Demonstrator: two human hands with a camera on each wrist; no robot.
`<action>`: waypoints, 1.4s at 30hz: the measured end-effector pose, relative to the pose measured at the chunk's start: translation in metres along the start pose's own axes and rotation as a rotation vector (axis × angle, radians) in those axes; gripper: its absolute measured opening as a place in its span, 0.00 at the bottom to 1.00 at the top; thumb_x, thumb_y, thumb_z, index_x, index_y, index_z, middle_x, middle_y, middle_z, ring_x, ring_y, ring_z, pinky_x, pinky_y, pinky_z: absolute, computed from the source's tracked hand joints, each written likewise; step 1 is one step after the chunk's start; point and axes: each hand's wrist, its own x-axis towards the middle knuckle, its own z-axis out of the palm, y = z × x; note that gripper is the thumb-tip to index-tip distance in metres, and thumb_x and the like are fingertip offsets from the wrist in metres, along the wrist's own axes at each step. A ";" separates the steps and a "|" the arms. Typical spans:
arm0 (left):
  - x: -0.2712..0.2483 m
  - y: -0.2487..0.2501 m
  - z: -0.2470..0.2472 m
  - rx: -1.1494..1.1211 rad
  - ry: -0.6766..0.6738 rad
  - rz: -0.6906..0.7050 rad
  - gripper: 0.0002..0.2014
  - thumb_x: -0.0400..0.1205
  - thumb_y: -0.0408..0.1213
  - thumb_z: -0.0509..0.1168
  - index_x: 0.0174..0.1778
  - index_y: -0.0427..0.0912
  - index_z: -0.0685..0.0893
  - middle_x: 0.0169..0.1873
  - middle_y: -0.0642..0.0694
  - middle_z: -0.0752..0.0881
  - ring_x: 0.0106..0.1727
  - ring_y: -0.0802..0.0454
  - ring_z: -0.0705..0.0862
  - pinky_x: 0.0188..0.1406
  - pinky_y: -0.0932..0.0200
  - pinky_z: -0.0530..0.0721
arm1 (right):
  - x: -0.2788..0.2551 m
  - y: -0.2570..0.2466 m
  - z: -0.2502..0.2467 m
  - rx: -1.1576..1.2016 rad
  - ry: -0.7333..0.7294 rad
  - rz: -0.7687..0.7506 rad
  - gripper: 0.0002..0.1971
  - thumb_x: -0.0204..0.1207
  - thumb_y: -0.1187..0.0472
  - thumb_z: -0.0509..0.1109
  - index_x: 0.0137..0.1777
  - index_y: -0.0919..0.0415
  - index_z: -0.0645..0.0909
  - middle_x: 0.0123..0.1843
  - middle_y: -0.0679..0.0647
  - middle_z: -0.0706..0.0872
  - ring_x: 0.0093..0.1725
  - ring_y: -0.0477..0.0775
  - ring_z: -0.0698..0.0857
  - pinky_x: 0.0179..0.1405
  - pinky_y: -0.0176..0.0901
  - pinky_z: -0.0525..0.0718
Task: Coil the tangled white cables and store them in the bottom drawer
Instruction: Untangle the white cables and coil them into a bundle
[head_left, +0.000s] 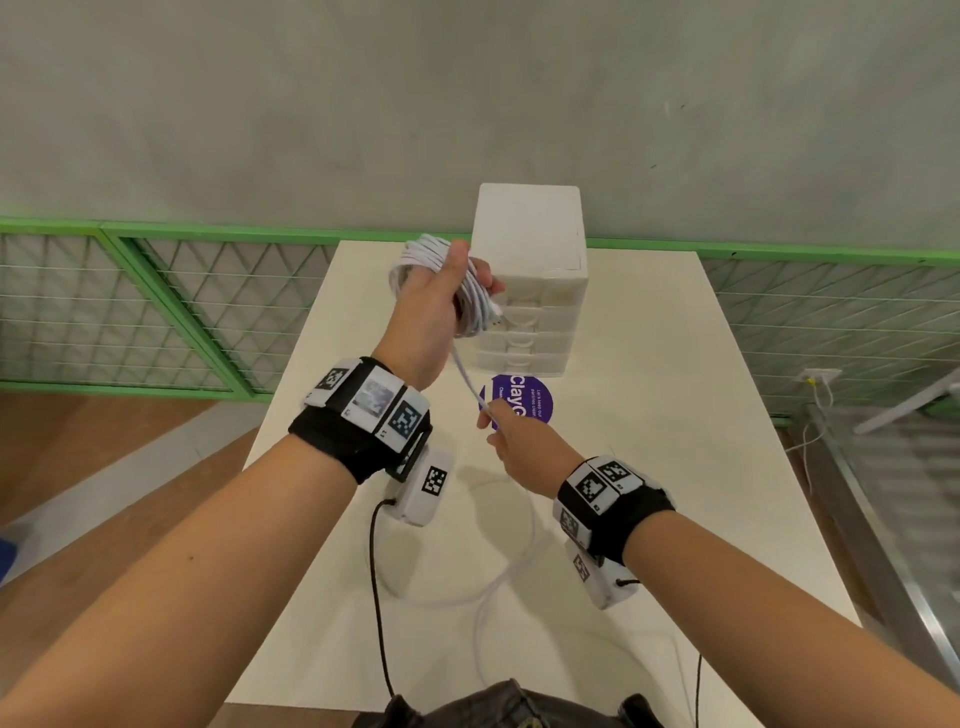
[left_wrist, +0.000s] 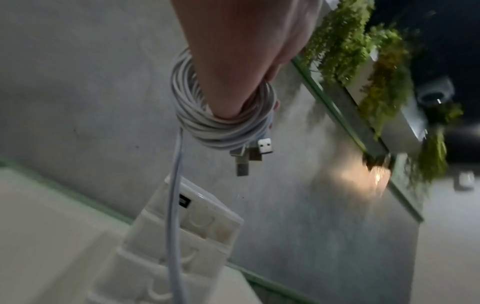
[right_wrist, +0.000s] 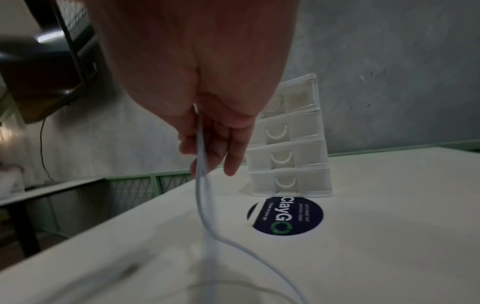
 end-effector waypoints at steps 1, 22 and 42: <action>0.002 -0.001 -0.004 0.128 0.028 0.062 0.13 0.89 0.40 0.50 0.40 0.46 0.76 0.32 0.51 0.81 0.41 0.52 0.84 0.43 0.57 0.80 | 0.000 0.000 0.001 0.008 -0.017 0.007 0.14 0.78 0.73 0.55 0.60 0.57 0.69 0.34 0.42 0.74 0.32 0.44 0.77 0.31 0.37 0.75; -0.025 -0.035 -0.066 1.328 -0.555 -0.294 0.29 0.76 0.67 0.58 0.32 0.39 0.72 0.21 0.43 0.77 0.15 0.58 0.74 0.23 0.66 0.77 | -0.001 -0.002 -0.066 -0.113 0.451 -0.094 0.11 0.78 0.65 0.62 0.53 0.57 0.85 0.48 0.61 0.89 0.48 0.61 0.85 0.47 0.47 0.81; -0.021 -0.004 -0.013 0.068 -0.427 -0.244 0.30 0.81 0.62 0.41 0.36 0.41 0.74 0.12 0.52 0.67 0.16 0.51 0.72 0.23 0.60 0.72 | -0.003 0.005 -0.028 0.047 0.312 -0.038 0.08 0.80 0.69 0.54 0.52 0.61 0.74 0.45 0.60 0.86 0.43 0.61 0.81 0.39 0.47 0.74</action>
